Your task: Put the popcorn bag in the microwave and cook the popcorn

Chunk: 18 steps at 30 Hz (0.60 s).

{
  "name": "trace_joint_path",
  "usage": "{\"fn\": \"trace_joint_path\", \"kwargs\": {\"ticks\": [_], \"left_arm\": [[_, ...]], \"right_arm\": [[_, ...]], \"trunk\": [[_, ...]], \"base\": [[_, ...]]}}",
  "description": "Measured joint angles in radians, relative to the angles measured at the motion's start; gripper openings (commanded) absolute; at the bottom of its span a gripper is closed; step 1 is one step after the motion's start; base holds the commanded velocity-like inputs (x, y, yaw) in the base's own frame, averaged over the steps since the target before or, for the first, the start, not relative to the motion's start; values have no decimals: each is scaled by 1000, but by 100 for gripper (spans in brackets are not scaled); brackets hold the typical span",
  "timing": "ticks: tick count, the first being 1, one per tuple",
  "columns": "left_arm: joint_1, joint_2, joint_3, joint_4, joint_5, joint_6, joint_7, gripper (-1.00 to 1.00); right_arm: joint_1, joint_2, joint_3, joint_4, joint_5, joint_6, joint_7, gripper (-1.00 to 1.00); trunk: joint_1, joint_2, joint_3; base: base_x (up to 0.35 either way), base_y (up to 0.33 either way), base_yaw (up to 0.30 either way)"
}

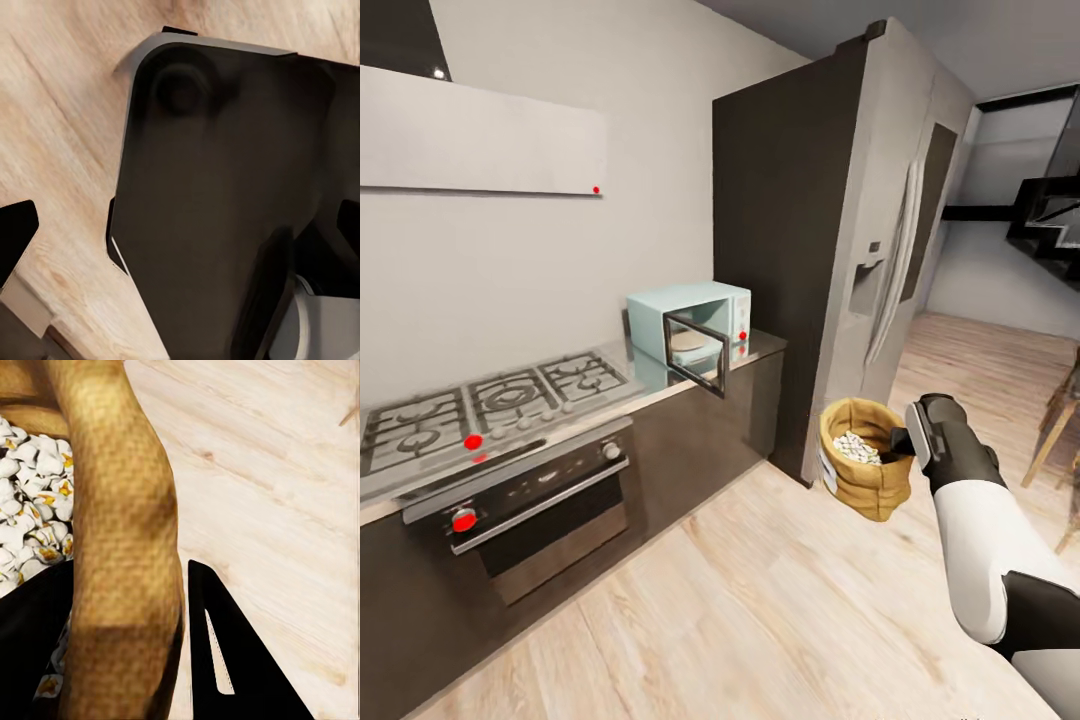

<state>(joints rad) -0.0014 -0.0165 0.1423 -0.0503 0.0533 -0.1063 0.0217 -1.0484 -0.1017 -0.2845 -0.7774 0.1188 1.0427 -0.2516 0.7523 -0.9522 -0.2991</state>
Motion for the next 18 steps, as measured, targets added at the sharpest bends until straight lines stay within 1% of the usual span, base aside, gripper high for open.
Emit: {"fn": "trace_joint_path", "kwargs": {"ticks": [3, 18], "left_arm": [[0, 0, -2, 0, 0, 0, 0, 100], [0, 0, -4, 0, -3, 4, 0, 100]], "right_arm": [[0, 3, 0, 0, 1, 0, 0, -100], [0, 8, 1, 0, 0, 0, 5, -100]], "trunk": [[0, 0, 0], [0, 0, 0]], "base": [[275, -155, -106], [302, -103, -3]]}}
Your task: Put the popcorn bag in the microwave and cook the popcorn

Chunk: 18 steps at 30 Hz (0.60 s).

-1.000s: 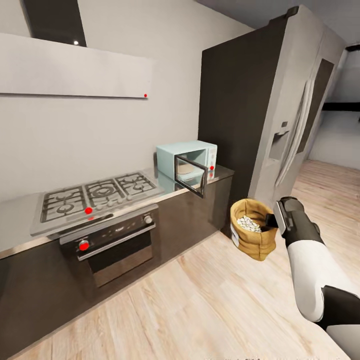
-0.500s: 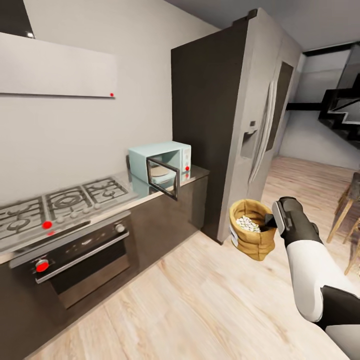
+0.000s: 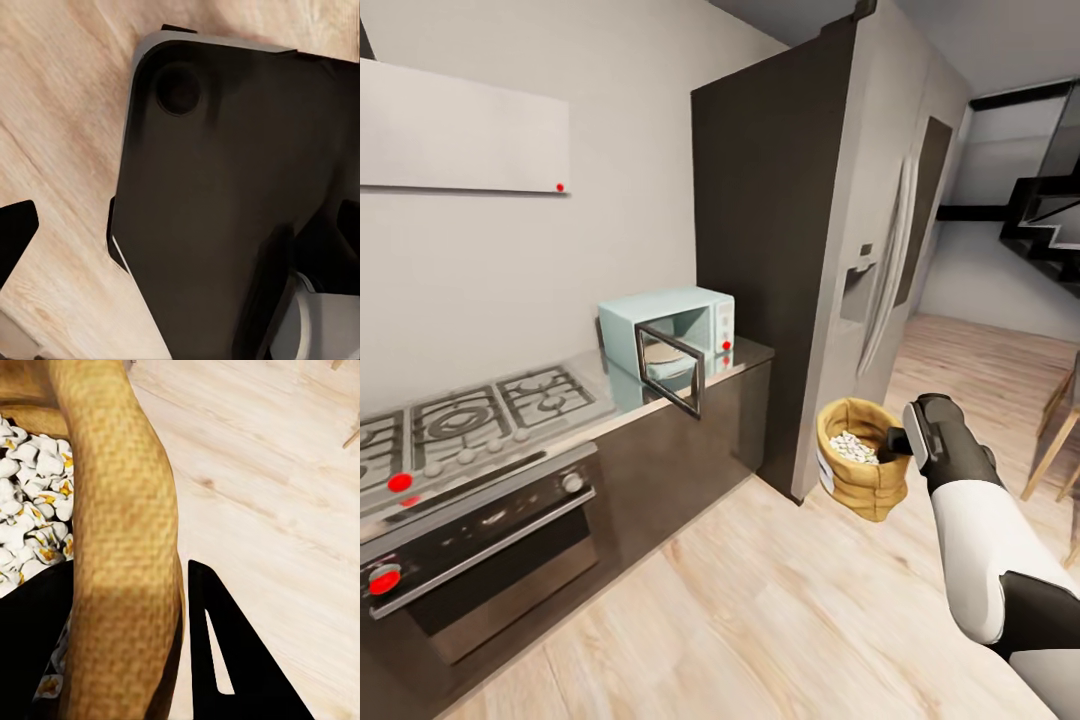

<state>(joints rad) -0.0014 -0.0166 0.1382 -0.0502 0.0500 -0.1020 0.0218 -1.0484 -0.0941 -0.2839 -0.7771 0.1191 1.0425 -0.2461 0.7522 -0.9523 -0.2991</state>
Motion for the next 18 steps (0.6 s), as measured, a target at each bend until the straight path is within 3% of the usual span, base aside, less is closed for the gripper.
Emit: {"fn": "trace_joint_path", "kwargs": {"ticks": [15, 18], "left_arm": [[0, -1, 1, 0, 0, -2, 0, 100], [0, -1, 2, 0, 0, -2, 1, 100]], "right_arm": [[0, 3, 3, -1, 2, 0, 15, -100], [0, 4, 3, 0, 1, 0, 14, -100]], "trunk": [[0, 0, 0], [0, 0, 0]], "base": [[305, -89, 1], [306, -90, 174]]}}
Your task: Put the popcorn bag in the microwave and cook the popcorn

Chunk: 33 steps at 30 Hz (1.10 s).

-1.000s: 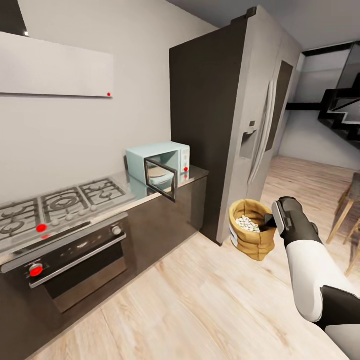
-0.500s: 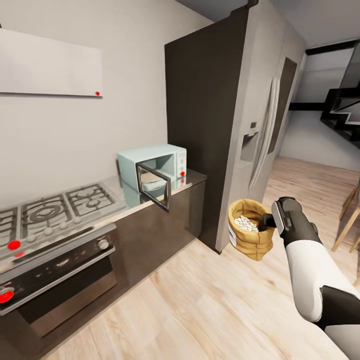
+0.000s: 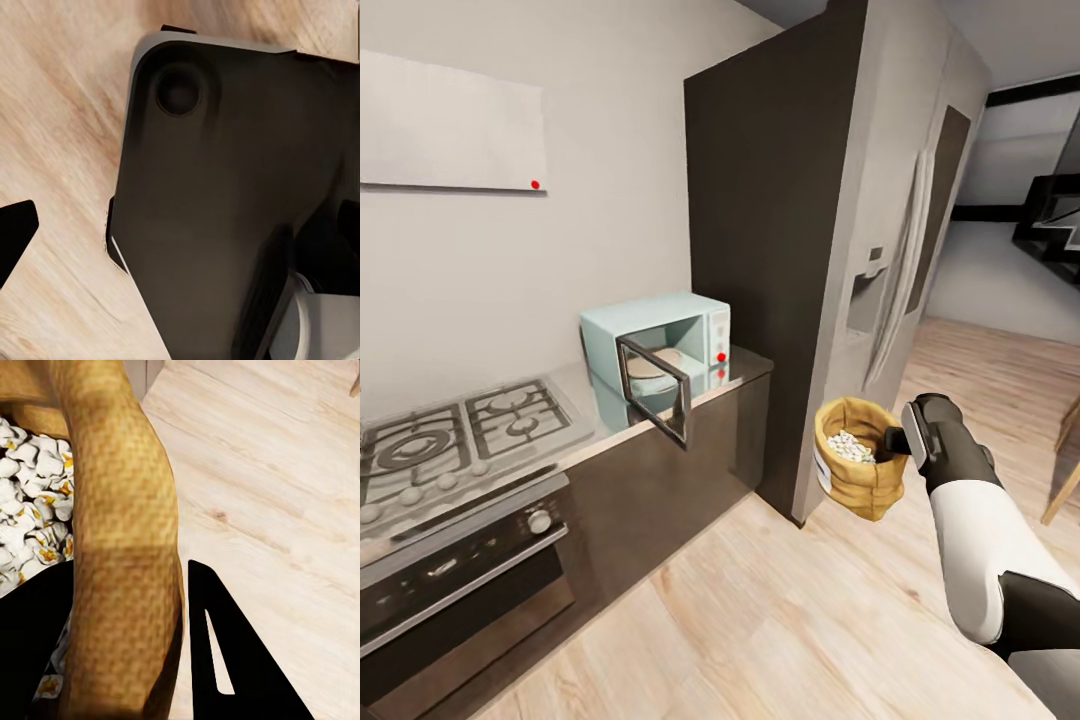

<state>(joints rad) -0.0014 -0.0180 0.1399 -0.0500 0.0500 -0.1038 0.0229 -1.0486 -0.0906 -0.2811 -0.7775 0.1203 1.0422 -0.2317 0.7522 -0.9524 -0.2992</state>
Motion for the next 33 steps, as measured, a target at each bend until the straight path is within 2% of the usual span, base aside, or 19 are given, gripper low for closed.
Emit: {"fn": "trace_joint_path", "kwargs": {"ticks": [12, 21, 33], "left_arm": [[0, 2, 2, 0, 6, -4, 0, 100], [0, 0, 9, -1, 13, -5, 1, 100], [0, 0, 9, -2, 13, -3, 2, 100]], "right_arm": [[0, 0, -1, 1, -1, 0, 0, -100], [0, 1, -1, 1, -1, 0, 0, -100], [0, 2, -1, 0, 7, 0, -1, -100]], "trunk": [[0, 0, 0], [0, 0, 0], [0, 0, 0]], "base": [[277, -140, 269], [53, -34, 273], [47, -251, 30]]}}
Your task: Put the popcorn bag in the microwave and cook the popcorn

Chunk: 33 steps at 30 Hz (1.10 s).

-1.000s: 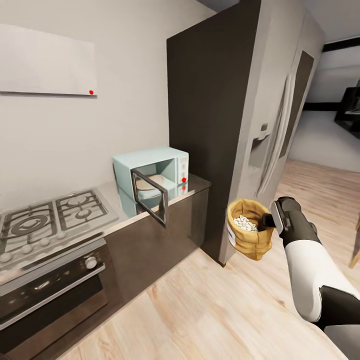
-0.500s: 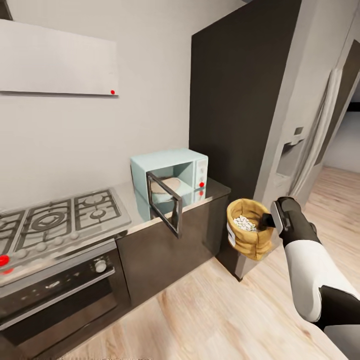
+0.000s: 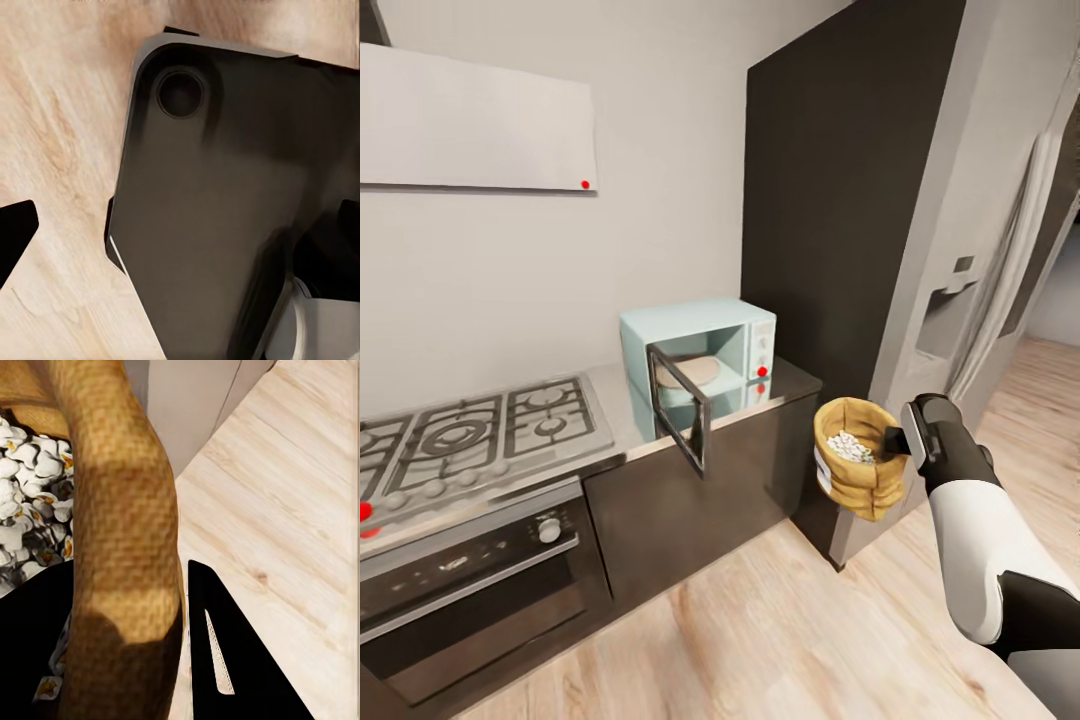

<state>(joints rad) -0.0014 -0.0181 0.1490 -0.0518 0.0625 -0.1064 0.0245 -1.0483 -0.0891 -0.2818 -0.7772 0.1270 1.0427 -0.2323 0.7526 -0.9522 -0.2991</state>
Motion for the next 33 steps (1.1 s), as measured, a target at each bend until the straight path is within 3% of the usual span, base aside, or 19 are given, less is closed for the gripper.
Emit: {"fn": "trace_joint_path", "kwargs": {"ticks": [6, 12, 19, 26, 33], "left_arm": [[0, 1, 0, 0, 0, 0, 0, 100], [0, 2, 0, 0, 1, -2, 1, 100], [0, -1, 5, -1, 9, -3, 55, 100], [0, -1, 5, -1, 27, -3, 59, 100], [0, 0, 1, -1, 28, -3, 59, 100]], "right_arm": [[0, 0, 1, 0, 0, 0, 0, -100], [0, 0, 0, 0, -2, -1, 0, -100], [0, 1, 1, 0, -4, -1, 0, -100], [0, 2, 1, 0, -3, -1, 0, -100], [0, 3, 1, 0, -4, 0, 0, -100]], "trunk": [[0, 0, 0], [0, 0, 0], [1, 0, 0], [1, 0, 0], [0, 0, 0]], "base": [[93, -282, 0], [2, -153, 244], [-314, -1, 273], [-320, -62, 273], [-35, -273, 273]]}}
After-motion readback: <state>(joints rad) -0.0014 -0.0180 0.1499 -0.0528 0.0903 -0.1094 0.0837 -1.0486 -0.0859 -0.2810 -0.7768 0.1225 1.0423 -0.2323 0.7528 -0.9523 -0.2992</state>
